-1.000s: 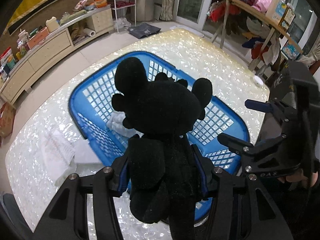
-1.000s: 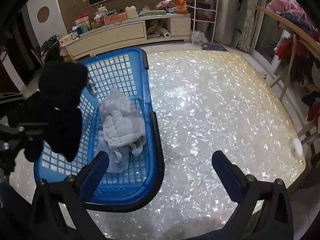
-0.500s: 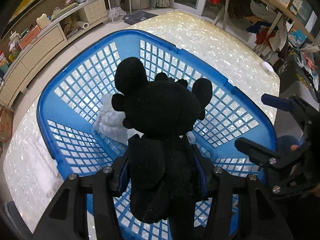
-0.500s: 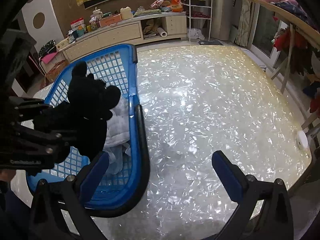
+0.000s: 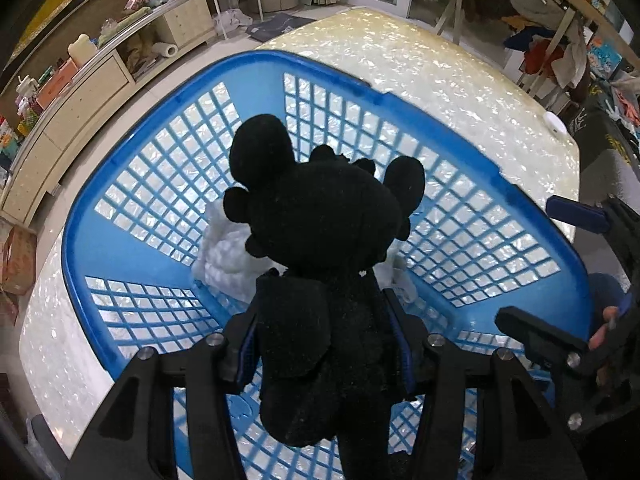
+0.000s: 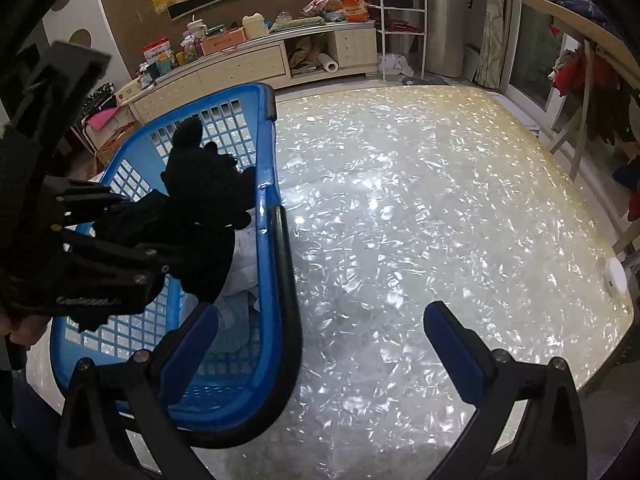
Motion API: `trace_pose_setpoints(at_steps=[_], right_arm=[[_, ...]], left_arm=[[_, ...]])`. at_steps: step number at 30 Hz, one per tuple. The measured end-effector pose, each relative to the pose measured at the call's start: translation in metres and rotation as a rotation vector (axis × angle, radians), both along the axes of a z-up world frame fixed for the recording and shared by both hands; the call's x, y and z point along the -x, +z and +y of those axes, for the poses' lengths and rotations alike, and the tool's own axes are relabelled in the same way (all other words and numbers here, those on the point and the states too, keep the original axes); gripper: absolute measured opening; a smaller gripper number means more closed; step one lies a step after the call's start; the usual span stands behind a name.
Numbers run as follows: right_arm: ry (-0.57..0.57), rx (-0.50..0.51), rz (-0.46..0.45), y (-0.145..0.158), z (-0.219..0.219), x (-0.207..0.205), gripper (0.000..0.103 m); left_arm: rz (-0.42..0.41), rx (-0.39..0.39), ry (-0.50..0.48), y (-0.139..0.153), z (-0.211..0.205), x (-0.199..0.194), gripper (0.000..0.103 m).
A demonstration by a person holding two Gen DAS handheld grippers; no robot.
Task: Organize soft objects
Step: 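Move the black plush dragon over the blue basket and open the left gripper, then withdraw the left gripper while the right gripper reaches the black rubber ring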
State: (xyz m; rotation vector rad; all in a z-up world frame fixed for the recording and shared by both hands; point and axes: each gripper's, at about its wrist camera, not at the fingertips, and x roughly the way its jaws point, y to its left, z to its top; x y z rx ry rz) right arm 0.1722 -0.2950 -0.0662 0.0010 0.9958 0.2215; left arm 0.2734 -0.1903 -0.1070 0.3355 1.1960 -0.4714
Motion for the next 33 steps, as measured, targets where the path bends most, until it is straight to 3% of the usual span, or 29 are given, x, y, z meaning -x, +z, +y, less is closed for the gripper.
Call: trace_pose_setpoints(at_steps=[8, 14, 20, 33], right_arm=[[-0.004, -0.012, 0.004, 0.0, -0.001, -0.003, 0.103], [-0.003, -0.005, 0.003, 0.001, -0.001, 0.0, 0.103], [-0.002, -0.016, -0.008, 0.011, 0.003, 0.009, 0.103], [0.036, -0.013, -0.064, 0.05, 0.034, 0.039, 0.103]], left_arm=[[0.002, -0.025, 0.001, -0.001, 0.0, -0.006, 0.064], [-0.015, -0.034, 0.025, 0.006, 0.005, -0.007, 0.066], [-0.07, 0.008, 0.06, 0.039, 0.018, 0.008, 0.083], [-0.178, 0.083, 0.121, 0.098, 0.059, 0.075, 0.09]])
